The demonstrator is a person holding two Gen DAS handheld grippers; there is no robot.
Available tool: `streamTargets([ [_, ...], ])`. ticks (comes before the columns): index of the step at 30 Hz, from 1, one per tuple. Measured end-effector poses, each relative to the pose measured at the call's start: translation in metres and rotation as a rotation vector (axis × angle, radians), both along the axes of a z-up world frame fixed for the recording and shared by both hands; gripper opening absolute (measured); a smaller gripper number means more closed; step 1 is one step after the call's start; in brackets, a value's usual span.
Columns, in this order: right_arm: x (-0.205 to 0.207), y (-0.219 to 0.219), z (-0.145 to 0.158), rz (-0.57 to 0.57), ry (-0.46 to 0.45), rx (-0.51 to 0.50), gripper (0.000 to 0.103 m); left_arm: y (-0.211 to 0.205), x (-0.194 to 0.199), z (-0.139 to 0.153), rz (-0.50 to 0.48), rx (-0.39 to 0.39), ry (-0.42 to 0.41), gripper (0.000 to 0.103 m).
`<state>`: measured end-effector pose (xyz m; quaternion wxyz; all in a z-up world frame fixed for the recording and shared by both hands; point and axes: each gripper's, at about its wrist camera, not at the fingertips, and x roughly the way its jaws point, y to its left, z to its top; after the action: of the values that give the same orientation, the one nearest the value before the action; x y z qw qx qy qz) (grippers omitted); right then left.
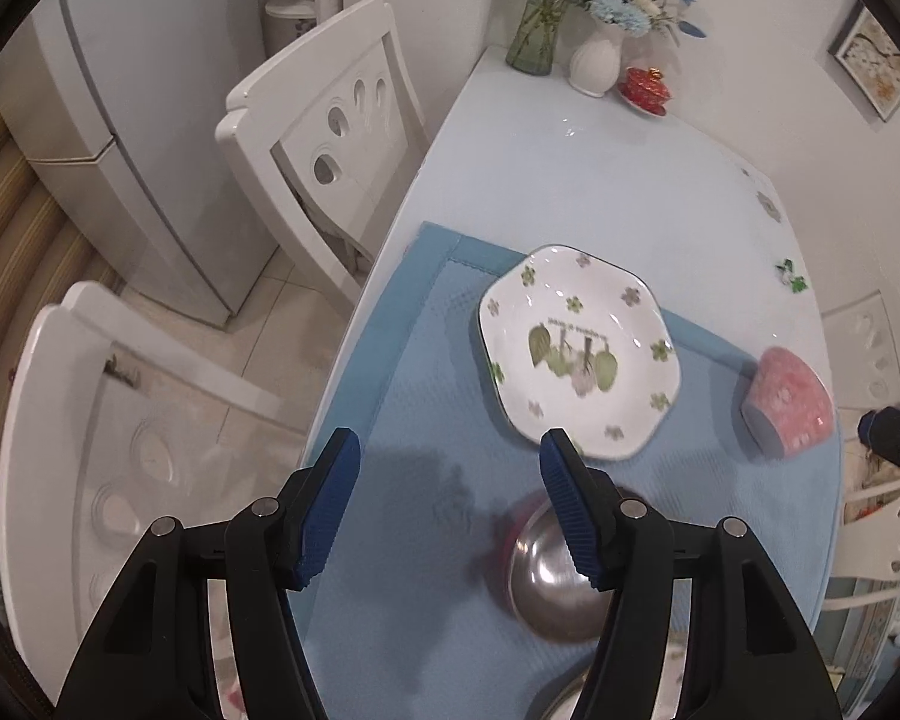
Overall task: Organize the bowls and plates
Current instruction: 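Move both grippers to the small white leaf-print hexagonal plate, then close both grippers on the leaf-print plate's rim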
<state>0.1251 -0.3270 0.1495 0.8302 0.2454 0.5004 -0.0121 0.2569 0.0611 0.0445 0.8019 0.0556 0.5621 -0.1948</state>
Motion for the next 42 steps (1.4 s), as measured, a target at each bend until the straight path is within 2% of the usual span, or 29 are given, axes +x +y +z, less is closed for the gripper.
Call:
streamTargets([
  [1,0.01,-0.004,-0.009,-0.002,0.011,0.018,0.072,-0.004,0.004,-0.003,-0.001,0.004,0.006,0.061],
  [3,0.022,-0.01,-0.023,-0.009,0.025,0.06,0.075,-0.013,0.014,-0.012,-0.002,0.014,0.017,0.061],
  [6,0.039,-0.02,-0.045,-0.027,0.05,0.098,0.075,-0.025,0.025,-0.026,-0.01,0.026,0.03,0.061],
  [18,0.089,-0.05,-0.132,0.001,0.191,0.101,0.075,-0.059,0.055,-0.09,-0.018,0.074,0.116,0.061],
  [24,0.103,-0.06,-0.16,-0.003,0.218,0.107,0.075,-0.071,0.065,-0.107,-0.021,0.073,0.138,0.061],
  [35,0.127,-0.06,-0.199,0.044,0.24,0.051,0.075,-0.087,0.075,-0.138,-0.029,0.095,0.169,0.061],
  [42,0.142,-0.062,-0.211,0.088,0.236,0.03,0.075,-0.095,0.085,-0.139,-0.029,0.072,0.143,0.061],
])
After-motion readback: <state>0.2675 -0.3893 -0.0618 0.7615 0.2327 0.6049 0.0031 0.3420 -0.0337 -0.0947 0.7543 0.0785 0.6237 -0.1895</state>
